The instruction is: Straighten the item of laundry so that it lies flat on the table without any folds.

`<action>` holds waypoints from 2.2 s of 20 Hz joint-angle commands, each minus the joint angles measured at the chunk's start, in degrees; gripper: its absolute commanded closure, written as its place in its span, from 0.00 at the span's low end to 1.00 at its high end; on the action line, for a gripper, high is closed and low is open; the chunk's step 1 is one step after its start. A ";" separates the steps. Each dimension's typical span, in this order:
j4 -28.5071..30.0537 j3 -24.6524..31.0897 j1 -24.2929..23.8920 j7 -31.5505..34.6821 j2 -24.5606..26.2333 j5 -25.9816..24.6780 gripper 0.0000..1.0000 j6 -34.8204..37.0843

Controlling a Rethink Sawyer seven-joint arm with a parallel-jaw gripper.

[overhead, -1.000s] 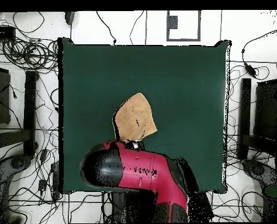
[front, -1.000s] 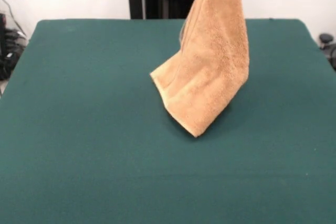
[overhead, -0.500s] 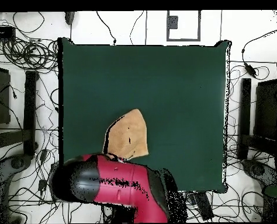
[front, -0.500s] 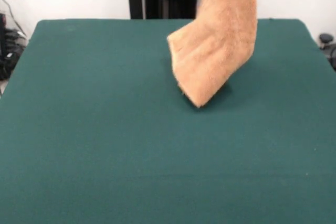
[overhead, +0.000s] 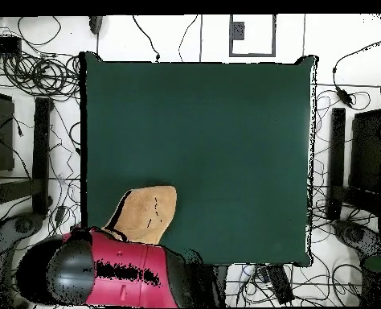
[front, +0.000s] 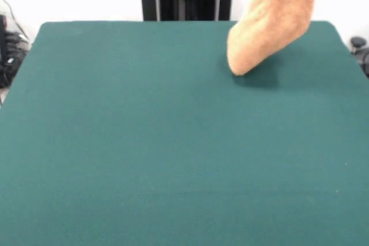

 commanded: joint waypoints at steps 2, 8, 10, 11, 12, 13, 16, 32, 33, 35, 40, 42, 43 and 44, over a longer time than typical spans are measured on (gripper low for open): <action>9.45 4.24 1.60 19.65 2.57 10.89 1.00 2.50; 9.95 8.55 -4.45 12.16 9.14 14.93 1.00 2.67; 9.38 11.41 -9.20 4.39 13.92 15.23 1.00 -0.54; 8.61 12.90 -11.75 0.08 16.51 14.44 1.00 -3.18; 8.06 14.52 -14.16 -3.81 18.66 13.90 1.00 -5.32; 7.11 15.65 -16.13 -6.44 20.43 12.47 1.00 -6.90; 5.37 18.74 -21.42 -11.58 23.58 8.26 1.00 -10.25; -9.95 24.13 -33.07 -7.14 20.30 -11.74 1.00 1.74; -10.32 24.60 -33.48 -7.03 19.87 -12.02 1.00 2.44; -11.36 25.46 -34.24 -6.79 19.30 -12.74 1.00 3.67; -14.51 26.65 -35.12 -5.67 18.37 -14.91 1.00 6.29; -15.54 27.03 -35.45 -5.20 18.42 -15.22 1.00 6.56; -16.15 27.24 -35.61 -5.07 18.67 -15.71 1.00 6.41; -16.57 27.39 -35.85 -5.39 18.56 -16.27 1.00 6.08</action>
